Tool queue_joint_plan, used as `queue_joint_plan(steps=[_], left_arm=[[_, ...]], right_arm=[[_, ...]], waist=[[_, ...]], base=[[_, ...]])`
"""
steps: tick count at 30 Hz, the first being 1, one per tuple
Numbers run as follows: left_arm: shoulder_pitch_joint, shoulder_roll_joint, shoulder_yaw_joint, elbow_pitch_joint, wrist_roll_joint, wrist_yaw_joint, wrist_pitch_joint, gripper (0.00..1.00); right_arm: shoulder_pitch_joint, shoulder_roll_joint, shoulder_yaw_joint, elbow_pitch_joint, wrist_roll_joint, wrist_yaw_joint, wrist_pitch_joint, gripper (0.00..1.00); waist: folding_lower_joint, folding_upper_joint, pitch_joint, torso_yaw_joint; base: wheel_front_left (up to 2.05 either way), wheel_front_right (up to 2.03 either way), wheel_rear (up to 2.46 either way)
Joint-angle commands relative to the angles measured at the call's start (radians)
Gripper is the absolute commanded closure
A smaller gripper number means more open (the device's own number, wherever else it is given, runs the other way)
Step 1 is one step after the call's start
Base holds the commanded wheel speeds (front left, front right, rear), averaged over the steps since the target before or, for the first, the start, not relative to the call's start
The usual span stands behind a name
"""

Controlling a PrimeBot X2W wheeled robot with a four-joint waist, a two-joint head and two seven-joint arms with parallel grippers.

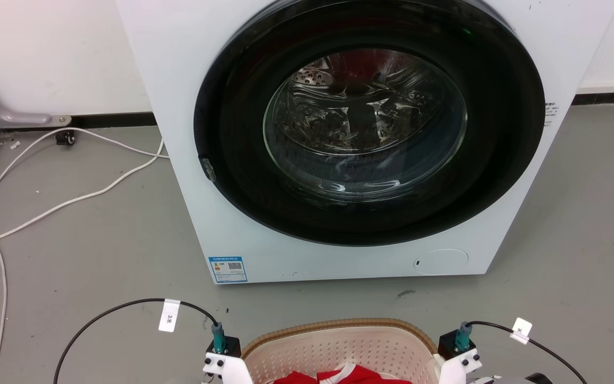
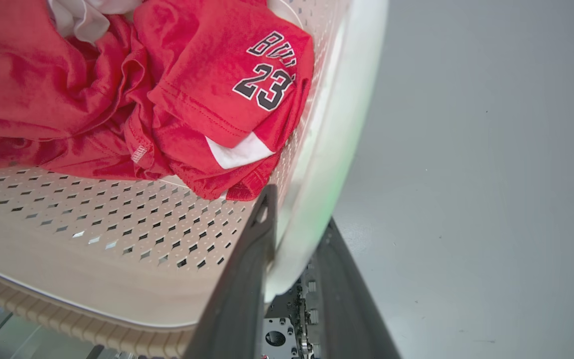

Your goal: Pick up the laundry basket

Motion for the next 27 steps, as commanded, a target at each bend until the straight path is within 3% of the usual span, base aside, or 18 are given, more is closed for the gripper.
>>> queue_joint_plan(steps=[1,27], left_arm=[[-0.014,-0.013,-0.008,-0.010,-0.002,-0.010,-0.001,1.00],[-0.024,-0.009,-0.054,-0.009,-0.049,-0.010,-0.011,1.00]], right_arm=[[0.000,0.011,0.004,-0.009,0.003,0.004,0.000,1.00],[0.003,0.009,0.005,-0.010,-0.006,0.004,0.005,1.00]], waist=[[0.0000,0.0000,0.001,0.000],[0.0000,0.0000,0.006,0.000]], base=[[0.00,0.00,0.00],[0.00,0.00,0.00]])
